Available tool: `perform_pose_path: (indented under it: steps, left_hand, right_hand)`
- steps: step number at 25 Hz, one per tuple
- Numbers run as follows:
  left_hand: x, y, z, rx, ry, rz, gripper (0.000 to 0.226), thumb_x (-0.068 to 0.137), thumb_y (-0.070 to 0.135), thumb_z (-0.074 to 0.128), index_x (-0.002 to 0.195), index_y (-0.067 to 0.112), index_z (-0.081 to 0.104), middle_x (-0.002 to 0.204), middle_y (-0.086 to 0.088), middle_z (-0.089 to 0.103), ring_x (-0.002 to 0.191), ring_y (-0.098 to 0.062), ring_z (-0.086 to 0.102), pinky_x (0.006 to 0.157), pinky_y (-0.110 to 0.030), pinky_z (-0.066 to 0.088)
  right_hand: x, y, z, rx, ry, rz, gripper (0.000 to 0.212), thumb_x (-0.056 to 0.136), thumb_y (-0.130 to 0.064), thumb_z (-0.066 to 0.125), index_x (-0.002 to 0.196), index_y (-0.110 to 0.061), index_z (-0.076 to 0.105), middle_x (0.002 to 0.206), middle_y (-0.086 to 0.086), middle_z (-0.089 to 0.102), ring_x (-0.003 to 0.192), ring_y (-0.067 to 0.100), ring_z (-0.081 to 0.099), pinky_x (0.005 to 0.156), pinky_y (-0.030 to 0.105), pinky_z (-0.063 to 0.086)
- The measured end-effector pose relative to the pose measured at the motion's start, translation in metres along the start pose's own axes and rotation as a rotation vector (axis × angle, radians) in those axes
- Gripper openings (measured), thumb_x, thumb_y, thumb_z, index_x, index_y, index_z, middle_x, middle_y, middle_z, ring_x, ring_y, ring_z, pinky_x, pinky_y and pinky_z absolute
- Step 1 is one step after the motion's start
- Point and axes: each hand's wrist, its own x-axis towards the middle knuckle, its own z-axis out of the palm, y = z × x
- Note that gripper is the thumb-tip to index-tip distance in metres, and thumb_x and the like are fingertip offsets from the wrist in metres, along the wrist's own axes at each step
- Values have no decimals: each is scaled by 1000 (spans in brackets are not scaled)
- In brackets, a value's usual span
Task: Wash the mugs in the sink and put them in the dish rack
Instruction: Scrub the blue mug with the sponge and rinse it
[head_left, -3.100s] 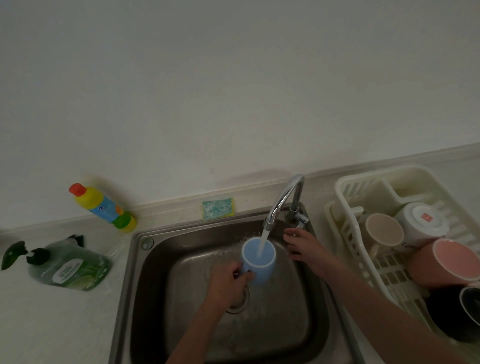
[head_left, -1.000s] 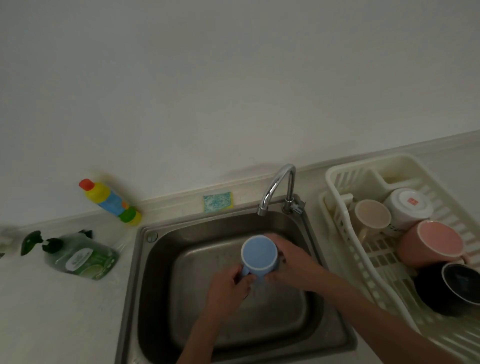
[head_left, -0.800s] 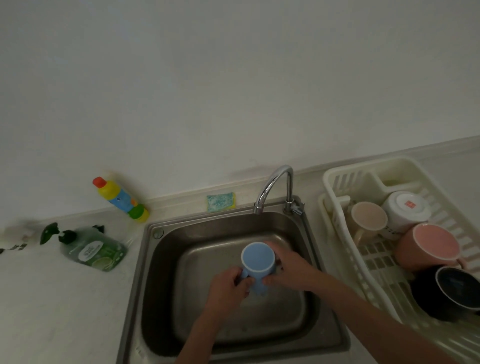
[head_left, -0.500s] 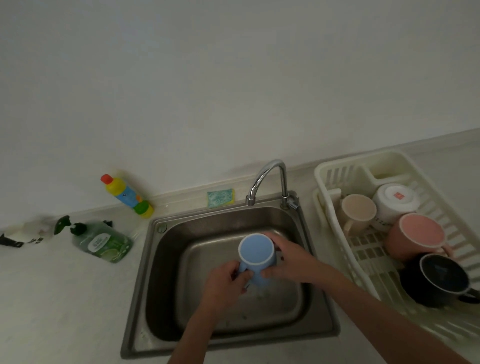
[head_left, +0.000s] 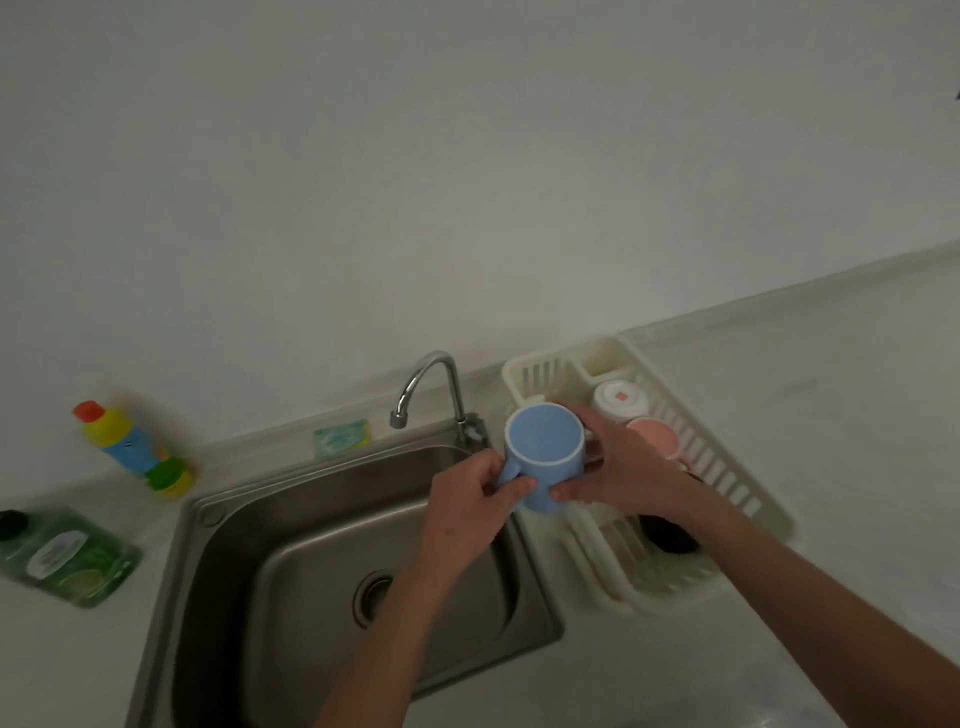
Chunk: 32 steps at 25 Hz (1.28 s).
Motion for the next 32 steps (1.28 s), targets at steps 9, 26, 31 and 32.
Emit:
perform_pose_path:
  steps: [9,26,31,32]
  left_hand:
    - [19,52,68,4,-130,30,65,84,39,75,140,24,44,121,4,67,104,-10,65,75,-12,45]
    - [34,59,148,133,64,-286,73,67,44,87,128,29,50,113,19,56,90,10,53,78,-5,47]
    - [45,38,150,279,35,-266,90,58,57,88,134,25,51,152,10,14,137,-6,24,114,-24,27]
    - [47,34,153,259,39,-237,95,56,61,87,137,27,50,153,14,3,138,-2,11,114,-21,18]
  right_hand:
    - [-11,27,-76,-134,-35,-35,90,62,-23,94,128,-48,37,126,-22,53,109,-19,50,79,1,41]
    - [50,111,-102,-208,-354,-240,88,52,-70,83,127,-48,42,121,-28,55,112,-6,54,95,22,47]
    - [58,132,-88,-531,-330,-223,106,46,-91,59,137,-45,32,132,-16,50,131,11,34,117,50,21]
    - [56,132,-87,-571,-341,-203,110,46,-91,56,142,-43,28,135,-14,47,135,13,29,119,52,14]
